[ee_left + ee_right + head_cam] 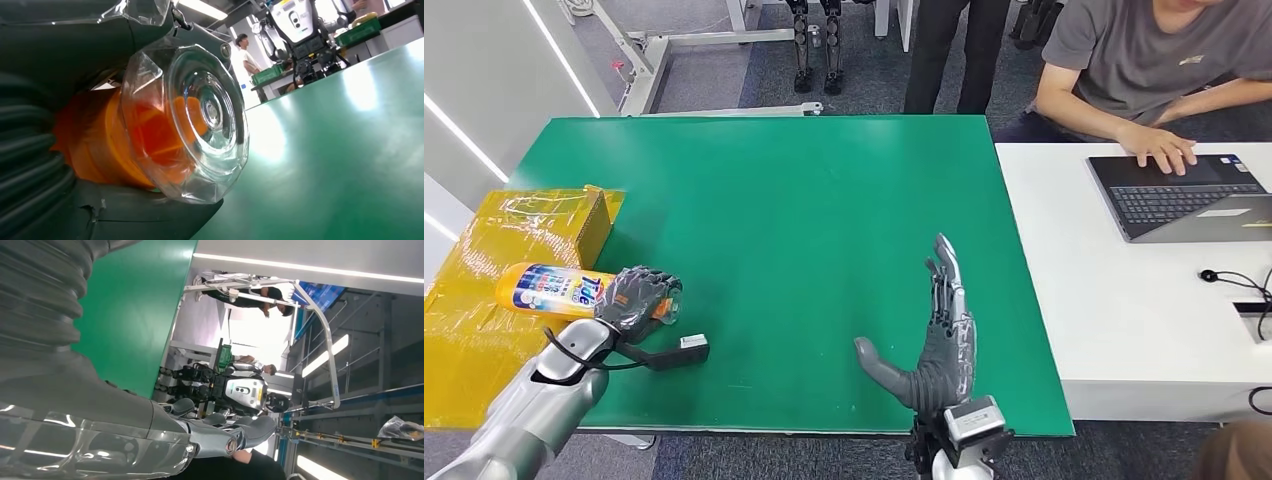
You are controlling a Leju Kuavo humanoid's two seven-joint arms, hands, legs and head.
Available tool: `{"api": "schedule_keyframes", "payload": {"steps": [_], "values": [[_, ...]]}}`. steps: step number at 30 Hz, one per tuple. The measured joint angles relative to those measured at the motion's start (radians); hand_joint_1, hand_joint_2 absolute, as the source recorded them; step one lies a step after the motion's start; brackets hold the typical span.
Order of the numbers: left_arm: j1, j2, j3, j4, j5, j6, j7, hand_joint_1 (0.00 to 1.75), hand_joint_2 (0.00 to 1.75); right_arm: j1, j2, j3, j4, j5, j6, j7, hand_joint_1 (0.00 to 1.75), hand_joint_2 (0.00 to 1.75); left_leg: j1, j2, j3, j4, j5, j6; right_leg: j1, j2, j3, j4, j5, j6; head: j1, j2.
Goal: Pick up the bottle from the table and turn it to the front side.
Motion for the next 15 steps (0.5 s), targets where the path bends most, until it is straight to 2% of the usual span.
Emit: {"api": "schedule_keyframes", "payload": {"steps": [8,9,12,13,15], "values": [[-0.054,-0.03,-0.038,0.067,-0.03,0.013,0.033,1.75,1.75,-0.023,0.0,0.0,0.018,-0.004,0.0,0.0,0.0,1.75,0.0,0.0,0.0,0.0,0.0,0.0,0.0,0.0,0.0,0.0,0.0,0.0,0.0,0.0],[-0.06,-0.033,-0.042,0.075,-0.033,0.01,0.038,1.49,1.75,-0.026,0.0,0.0,0.021,-0.005,-0.001,0.0,0.0,1.75,0.0,0.0,0.0,0.0,0.0,0.0,0.0,0.0,0.0,0.0,0.0,0.0,0.0,0.0],[-0.076,-0.041,-0.05,0.1,-0.04,0.005,0.048,0.18,1.75,-0.034,0.0,0.0,0.028,-0.007,-0.002,0.0,0.0,1.75,0.0,0.0,0.0,0.0,0.0,0.0,0.0,0.0,0.0,0.0,0.0,0.0,0.0,0.0],[-0.08,-0.043,-0.052,0.107,-0.041,0.005,0.053,0.0,1.75,-0.035,0.0,0.0,0.03,-0.007,-0.002,0.0,0.0,1.75,0.0,0.0,0.0,0.0,0.0,0.0,0.0,0.0,0.0,0.0,0.0,0.0,0.0,0.0],[-0.086,-0.046,-0.055,0.12,-0.043,0.004,0.066,0.0,1.75,-0.039,0.0,0.0,0.034,-0.007,-0.003,0.0,0.0,1.75,0.0,0.0,0.0,0.0,0.0,0.0,0.0,0.0,0.0,0.0,0.0,0.0,0.0,0.0]]}}
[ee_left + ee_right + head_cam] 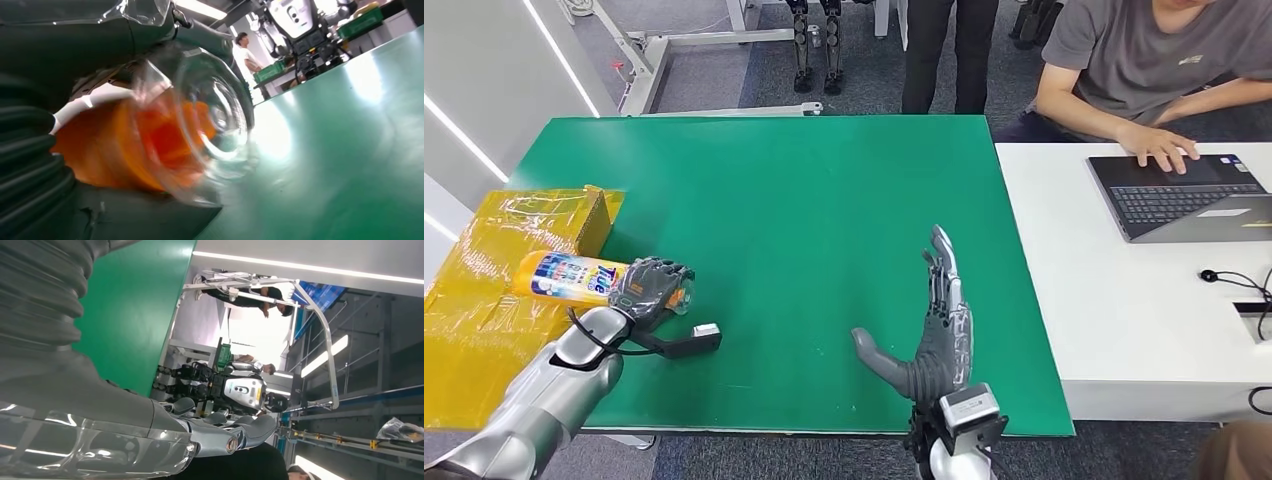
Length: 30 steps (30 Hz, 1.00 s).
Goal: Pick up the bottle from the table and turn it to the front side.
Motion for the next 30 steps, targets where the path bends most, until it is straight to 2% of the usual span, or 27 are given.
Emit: {"api": "schedule_keyframes", "payload": {"steps": [11,18,23,26,30], "values": [[0.003,-0.006,-0.004,0.032,0.024,0.045,0.029,0.0,1.75,-0.019,0.0,0.0,0.02,-0.013,-0.002,0.0,0.0,1.75,0.0,0.0,0.0,0.0,0.0,0.0,0.0,0.0,0.0,0.0,0.0,0.0,0.0,0.0],[0.032,0.0,-0.001,0.027,0.051,0.101,0.028,0.0,1.75,-0.02,0.0,0.0,0.022,-0.015,-0.013,0.0,0.0,1.75,0.0,0.0,0.0,0.0,0.0,0.0,0.0,0.0,0.0,0.0,0.0,0.0,0.0,0.0],[0.077,0.005,0.03,-0.024,0.076,0.128,0.018,0.0,1.75,-0.02,0.0,0.0,0.022,-0.014,-0.021,0.0,0.0,1.75,0.0,0.0,0.0,0.0,0.0,0.0,0.0,0.0,0.0,0.0,0.0,0.0,0.0,0.0],[0.111,0.008,0.06,-0.072,0.099,0.129,-0.009,0.0,1.75,-0.019,0.0,0.0,0.021,-0.014,-0.024,0.0,0.0,1.75,0.0,0.0,0.0,0.0,0.0,0.0,0.0,0.0,0.0,0.0,0.0,0.0,0.0,0.0],[0.18,0.014,0.138,-0.174,0.185,0.129,-0.108,0.0,1.75,-0.006,-0.002,0.0,0.019,-0.014,-0.036,0.0,0.0,1.75,0.0,0.001,0.0,0.0,0.0,0.0,0.0,0.001,0.0,0.0,0.0,0.0,0.0,0.0]]}}
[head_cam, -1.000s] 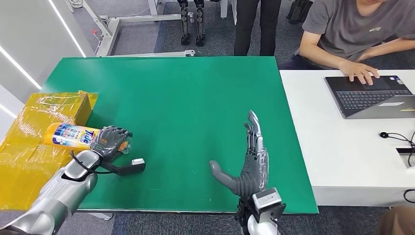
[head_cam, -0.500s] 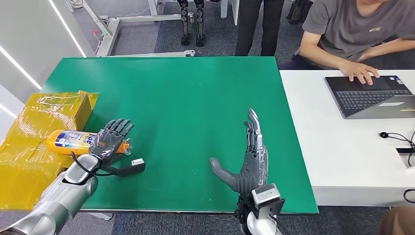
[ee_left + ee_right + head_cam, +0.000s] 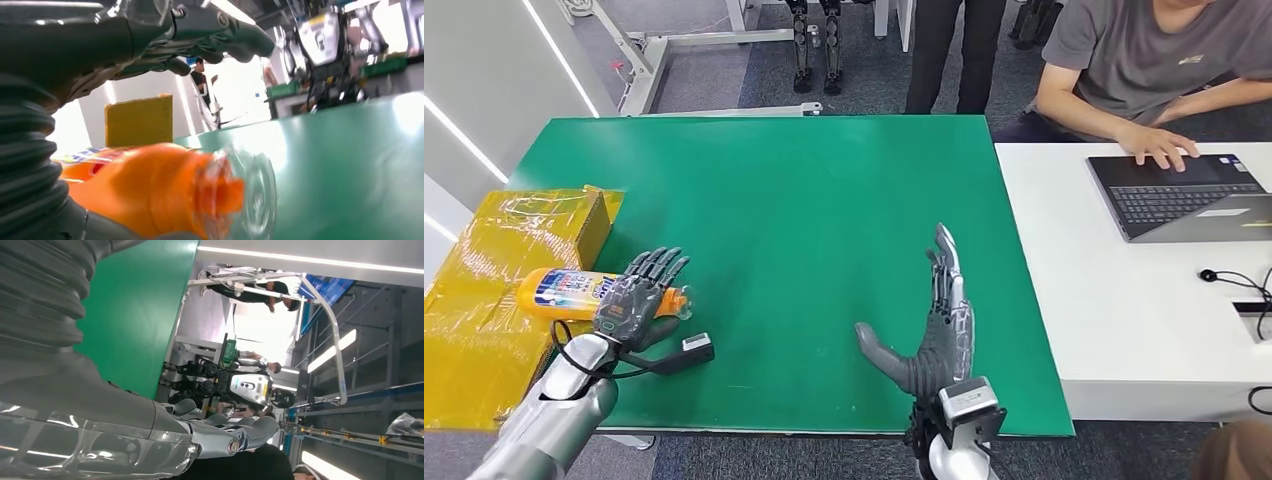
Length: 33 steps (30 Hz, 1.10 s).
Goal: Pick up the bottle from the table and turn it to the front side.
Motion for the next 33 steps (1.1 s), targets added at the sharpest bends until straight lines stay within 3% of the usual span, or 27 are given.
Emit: {"api": "schedule_keyframes", "payload": {"steps": [6,11,20,24,27,33], "values": [[0.108,0.002,0.085,-0.131,0.146,-0.016,-0.073,0.0,1.75,0.029,-0.005,0.0,-0.01,0.004,-0.003,0.001,0.0,1.75,0.0,0.0,0.0,0.0,0.0,0.0,0.0,0.0,0.0,0.0,0.0,0.0,0.0,0.0],[0.2,0.013,0.099,-0.253,0.205,-0.059,-0.066,0.0,1.75,0.046,-0.007,0.0,-0.023,0.009,0.002,0.003,0.0,1.75,0.0,0.0,0.0,0.0,0.0,0.0,0.0,0.0,0.0,0.0,0.0,0.0,0.0,0.0],[0.298,0.045,0.11,-0.4,0.227,-0.129,-0.042,0.0,1.75,0.058,-0.008,-0.004,-0.032,0.021,0.027,0.009,0.0,1.75,0.0,0.0,0.0,0.0,0.0,0.0,0.0,0.0,0.0,0.0,0.0,0.0,0.0,0.0],[0.31,0.05,0.123,-0.466,0.287,-0.178,-0.062,0.0,1.75,0.058,-0.008,-0.006,-0.034,0.025,0.036,0.012,0.0,1.75,0.0,0.0,0.0,0.0,0.0,0.0,0.0,-0.001,0.0,0.0,0.0,0.0,0.0,0.0],[0.293,0.043,0.13,-0.515,0.425,-0.225,-0.106,0.0,1.75,0.058,-0.008,-0.007,-0.035,0.027,0.039,0.018,0.0,1.75,0.0,0.0,0.0,0.0,0.0,0.0,0.0,-0.001,0.0,0.0,0.0,0.0,0.0,0.0],[0.24,-0.007,0.134,-0.587,0.652,-0.267,-0.137,0.0,1.75,0.058,-0.008,-0.008,-0.034,0.025,0.049,0.019,0.0,1.75,0.0,-0.001,0.001,0.0,0.0,0.0,0.0,-0.001,0.0,0.0,0.0,0.0,0.0,0.0]]}}
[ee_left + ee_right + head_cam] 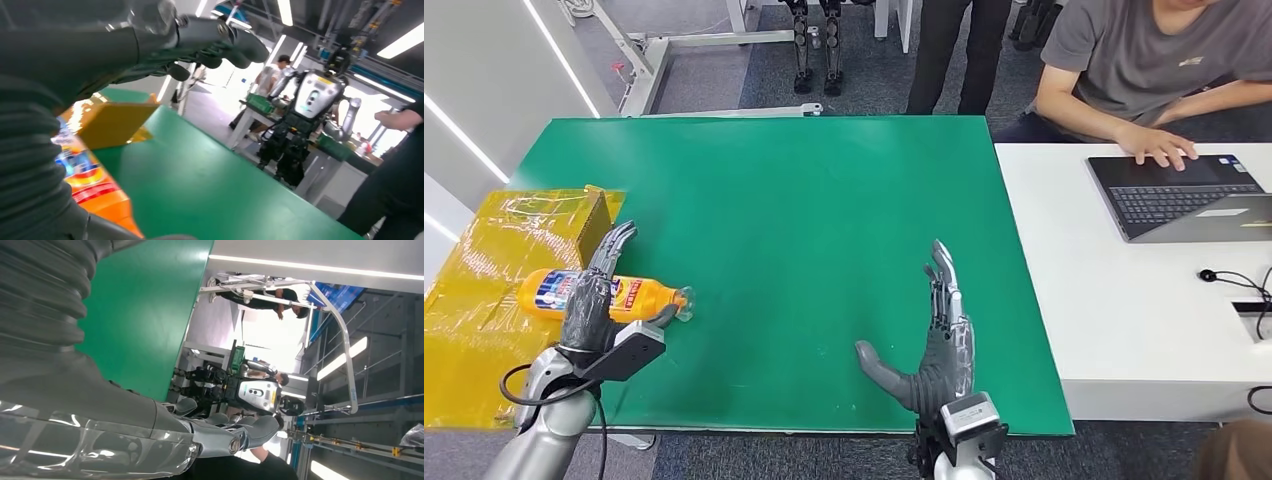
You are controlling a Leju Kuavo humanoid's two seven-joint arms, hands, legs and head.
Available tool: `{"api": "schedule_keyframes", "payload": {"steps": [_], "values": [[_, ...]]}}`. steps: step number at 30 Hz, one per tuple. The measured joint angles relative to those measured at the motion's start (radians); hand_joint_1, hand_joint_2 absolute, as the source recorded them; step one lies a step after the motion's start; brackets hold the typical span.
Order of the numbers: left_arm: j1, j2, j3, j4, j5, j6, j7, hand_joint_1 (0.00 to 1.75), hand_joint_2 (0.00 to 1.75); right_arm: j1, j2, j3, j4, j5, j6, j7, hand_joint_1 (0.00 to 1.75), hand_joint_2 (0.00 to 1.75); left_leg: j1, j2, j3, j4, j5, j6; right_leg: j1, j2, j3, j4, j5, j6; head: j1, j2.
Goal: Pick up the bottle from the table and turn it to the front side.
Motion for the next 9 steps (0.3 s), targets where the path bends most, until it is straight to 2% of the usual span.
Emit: {"api": "schedule_keyframes", "payload": {"steps": [3,6,9], "values": [[-0.021,-0.04,-0.026,-0.034,0.172,0.009,-0.003,0.0,1.75,-0.005,0.001,0.001,0.002,-0.005,0.011,-0.001,0.0,1.75,0.0,-0.001,0.0,0.0,0.0,0.0,0.0,-0.001,0.0,0.0,0.0,0.0,0.0,0.0],[-0.057,-0.107,-0.091,-0.074,0.341,0.038,-0.007,0.0,1.75,-0.024,0.002,0.009,0.008,0.0,0.006,0.003,0.0,1.75,0.0,-0.004,-0.001,0.001,0.0,0.0,0.0,-0.003,0.0,-0.001,0.0,0.0,0.0,0.0],[-0.088,-0.174,-0.149,-0.102,0.42,0.058,-0.009,0.0,1.75,-0.043,0.002,0.019,0.013,0.004,-0.013,0.01,0.0,1.75,0.0,-0.004,-0.001,0.001,0.0,0.0,0.0,-0.003,0.001,-0.001,0.0,0.0,0.0,0.0]]}}
